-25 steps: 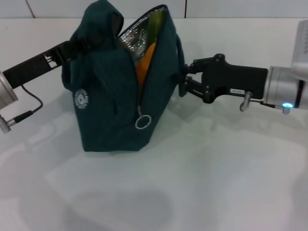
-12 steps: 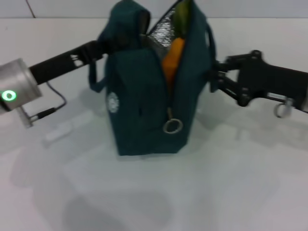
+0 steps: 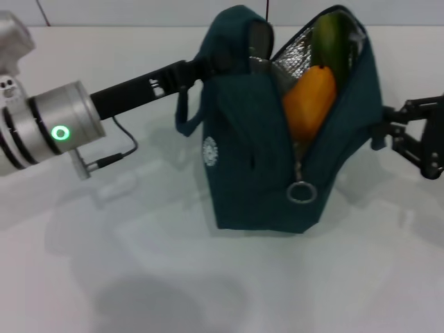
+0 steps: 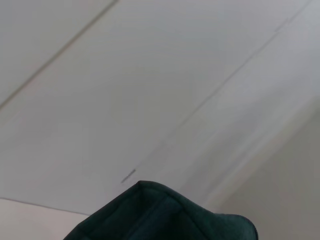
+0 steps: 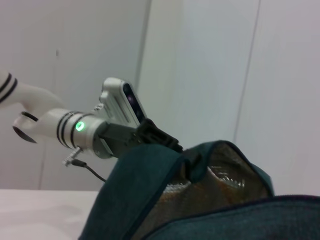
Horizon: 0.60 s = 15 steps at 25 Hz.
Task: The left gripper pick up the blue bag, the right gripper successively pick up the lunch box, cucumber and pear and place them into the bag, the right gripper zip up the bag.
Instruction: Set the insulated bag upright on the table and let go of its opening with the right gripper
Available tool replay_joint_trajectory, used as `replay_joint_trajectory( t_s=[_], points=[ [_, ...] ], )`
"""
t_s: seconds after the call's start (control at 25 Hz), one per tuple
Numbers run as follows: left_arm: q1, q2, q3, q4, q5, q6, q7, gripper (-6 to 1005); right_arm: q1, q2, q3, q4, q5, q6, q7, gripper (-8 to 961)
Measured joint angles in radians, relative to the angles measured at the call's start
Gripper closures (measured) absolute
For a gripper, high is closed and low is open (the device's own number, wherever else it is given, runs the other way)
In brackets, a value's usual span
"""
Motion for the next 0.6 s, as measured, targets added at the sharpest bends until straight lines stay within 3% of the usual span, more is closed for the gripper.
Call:
replay_joint_trajectory(
  t_s=[0.4,0.6],
  points=[
    [-0.082,-0.006,0.0,-0.14,-0.003,-0.052,0.141,954,0.025,-0.006,0.084,-0.023,-0.084,0.019,0.018,843],
    [-0.052,-0.003,0.0,-0.151,-0.003,-0.084,0.179,951,0.038,0.012,0.08,-0.03,-0.155,0.015,0.033,847]
  ],
)
